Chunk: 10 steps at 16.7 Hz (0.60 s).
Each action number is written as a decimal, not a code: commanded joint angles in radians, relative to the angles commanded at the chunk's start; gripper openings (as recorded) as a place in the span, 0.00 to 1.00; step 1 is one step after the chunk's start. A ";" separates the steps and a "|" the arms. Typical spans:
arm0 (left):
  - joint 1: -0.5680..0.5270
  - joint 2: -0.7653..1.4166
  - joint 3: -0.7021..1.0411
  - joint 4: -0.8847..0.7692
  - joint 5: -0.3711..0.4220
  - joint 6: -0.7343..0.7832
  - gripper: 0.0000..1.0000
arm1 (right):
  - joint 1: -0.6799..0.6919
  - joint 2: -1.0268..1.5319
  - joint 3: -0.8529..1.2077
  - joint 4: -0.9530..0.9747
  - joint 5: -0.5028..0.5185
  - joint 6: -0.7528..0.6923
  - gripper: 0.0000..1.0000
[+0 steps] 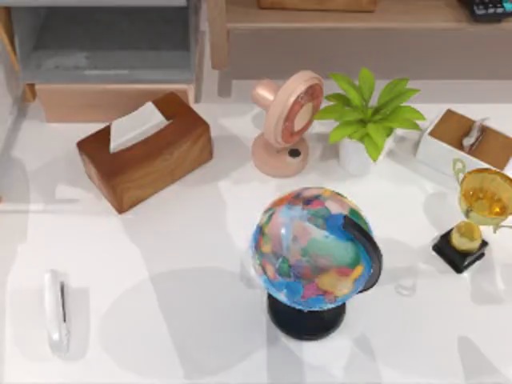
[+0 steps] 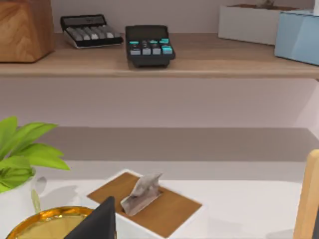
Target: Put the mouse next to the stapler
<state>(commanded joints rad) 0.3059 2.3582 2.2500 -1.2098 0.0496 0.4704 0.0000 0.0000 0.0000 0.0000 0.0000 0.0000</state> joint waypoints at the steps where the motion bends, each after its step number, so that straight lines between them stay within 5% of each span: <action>1: 0.010 0.060 0.057 -0.033 0.001 0.012 1.00 | 0.000 0.000 0.000 0.000 0.000 0.000 1.00; 10: 0.030 0.275 0.262 -0.147 0.008 0.060 1.00 | 0.000 0.000 0.000 0.000 0.000 0.000 1.00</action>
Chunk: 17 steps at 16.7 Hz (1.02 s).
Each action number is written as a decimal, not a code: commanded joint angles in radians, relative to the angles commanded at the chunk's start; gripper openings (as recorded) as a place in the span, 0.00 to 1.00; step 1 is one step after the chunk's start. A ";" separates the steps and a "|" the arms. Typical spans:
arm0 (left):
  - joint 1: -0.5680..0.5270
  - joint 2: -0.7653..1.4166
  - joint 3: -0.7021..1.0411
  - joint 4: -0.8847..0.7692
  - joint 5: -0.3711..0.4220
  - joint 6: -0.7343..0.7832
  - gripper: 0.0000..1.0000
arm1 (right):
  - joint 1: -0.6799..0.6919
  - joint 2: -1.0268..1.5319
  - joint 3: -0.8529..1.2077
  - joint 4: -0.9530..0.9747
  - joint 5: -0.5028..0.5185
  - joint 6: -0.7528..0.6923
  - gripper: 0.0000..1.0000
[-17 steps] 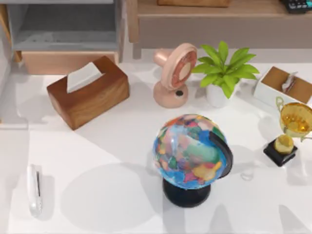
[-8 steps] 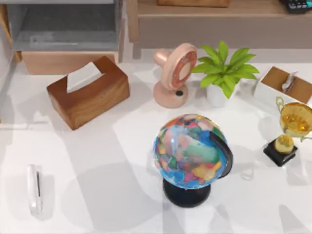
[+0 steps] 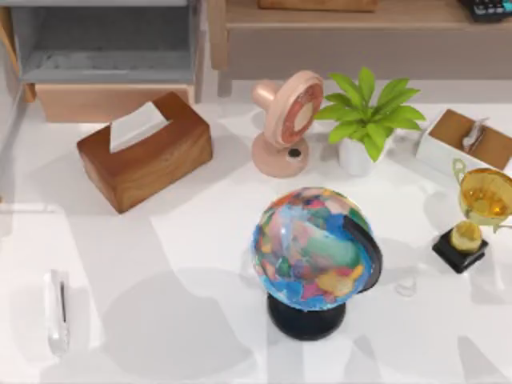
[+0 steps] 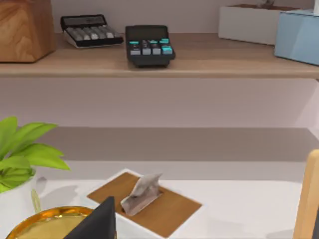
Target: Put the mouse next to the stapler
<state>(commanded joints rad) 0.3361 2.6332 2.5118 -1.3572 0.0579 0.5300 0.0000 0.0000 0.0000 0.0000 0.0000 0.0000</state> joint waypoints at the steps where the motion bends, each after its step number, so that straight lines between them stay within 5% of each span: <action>1: 0.000 0.000 0.000 0.000 0.000 0.000 1.00 | 0.000 0.000 0.000 0.000 0.000 0.000 1.00; 17: 0.005 -0.014 -0.089 0.077 0.001 0.004 1.00 | 0.000 0.000 0.000 0.000 0.000 0.000 1.00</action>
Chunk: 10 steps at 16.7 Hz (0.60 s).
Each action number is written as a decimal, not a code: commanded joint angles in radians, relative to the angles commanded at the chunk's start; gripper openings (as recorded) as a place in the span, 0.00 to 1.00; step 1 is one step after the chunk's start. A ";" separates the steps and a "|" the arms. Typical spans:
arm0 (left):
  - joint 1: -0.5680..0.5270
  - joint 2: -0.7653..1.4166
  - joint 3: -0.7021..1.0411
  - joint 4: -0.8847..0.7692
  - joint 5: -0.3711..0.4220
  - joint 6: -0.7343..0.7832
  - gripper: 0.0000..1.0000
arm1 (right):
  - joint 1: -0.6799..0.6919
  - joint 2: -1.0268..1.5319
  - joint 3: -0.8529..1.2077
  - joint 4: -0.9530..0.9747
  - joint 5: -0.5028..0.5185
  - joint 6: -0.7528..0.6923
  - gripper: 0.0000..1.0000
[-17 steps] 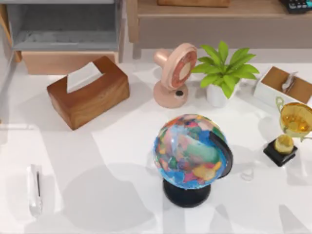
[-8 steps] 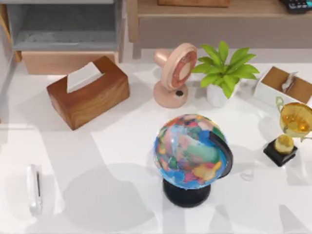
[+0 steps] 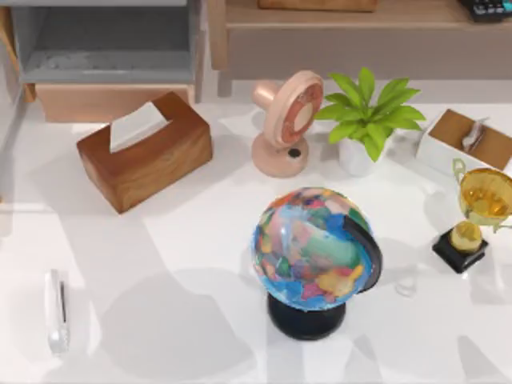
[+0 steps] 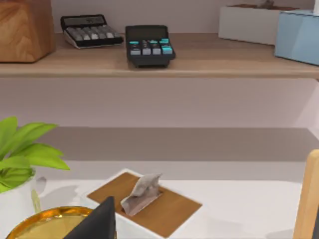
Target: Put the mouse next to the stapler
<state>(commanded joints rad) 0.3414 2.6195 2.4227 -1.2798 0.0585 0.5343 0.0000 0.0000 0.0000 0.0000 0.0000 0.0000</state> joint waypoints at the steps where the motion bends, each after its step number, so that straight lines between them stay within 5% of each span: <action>1: -0.001 0.002 -0.004 0.009 0.000 -0.002 1.00 | 0.000 0.000 0.000 0.000 0.000 0.000 1.00; 8: -0.008 0.022 -0.014 0.034 -0.001 -0.007 1.00 | 0.000 0.000 0.000 0.000 0.000 0.000 1.00; 10: -0.008 0.022 -0.014 0.034 -0.001 -0.007 0.85 | 0.000 0.000 0.000 0.000 0.000 0.000 1.00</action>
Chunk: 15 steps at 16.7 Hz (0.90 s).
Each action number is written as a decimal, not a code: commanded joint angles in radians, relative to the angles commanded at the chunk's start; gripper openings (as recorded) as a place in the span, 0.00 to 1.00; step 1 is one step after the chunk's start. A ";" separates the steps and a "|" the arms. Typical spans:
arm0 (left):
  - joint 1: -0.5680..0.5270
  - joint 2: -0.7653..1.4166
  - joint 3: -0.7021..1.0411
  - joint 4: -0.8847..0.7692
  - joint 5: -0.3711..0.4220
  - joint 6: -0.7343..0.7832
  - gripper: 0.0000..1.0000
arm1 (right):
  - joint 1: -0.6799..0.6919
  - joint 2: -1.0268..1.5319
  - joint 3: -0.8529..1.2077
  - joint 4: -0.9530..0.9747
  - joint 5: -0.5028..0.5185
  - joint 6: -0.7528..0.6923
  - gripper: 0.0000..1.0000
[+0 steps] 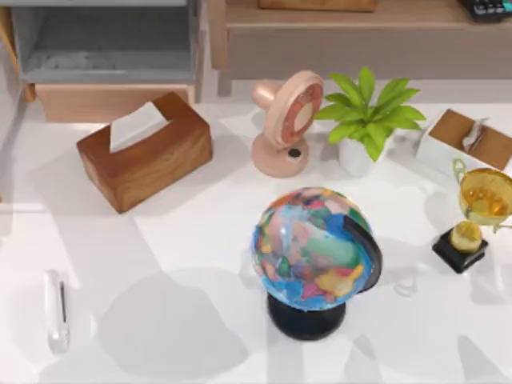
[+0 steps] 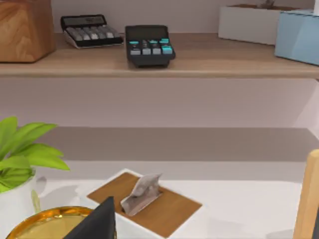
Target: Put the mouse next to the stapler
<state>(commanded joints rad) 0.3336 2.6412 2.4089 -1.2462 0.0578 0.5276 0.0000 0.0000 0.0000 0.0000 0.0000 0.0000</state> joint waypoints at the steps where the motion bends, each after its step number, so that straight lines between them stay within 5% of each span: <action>1: 0.000 0.000 0.000 0.000 0.000 0.000 0.77 | 0.000 0.000 0.000 0.000 0.000 0.000 1.00; 11: 0.000 0.000 0.000 0.000 0.000 0.000 0.02 | 0.000 0.000 0.000 0.000 0.000 0.000 1.00; 15: 0.000 0.000 0.000 0.000 0.000 0.000 0.00 | 0.000 0.000 0.000 0.000 0.000 0.000 1.00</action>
<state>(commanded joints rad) 0.3336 2.6412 2.4089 -1.2462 0.0578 0.5276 0.0000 0.0000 0.0000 0.0000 0.0000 0.0000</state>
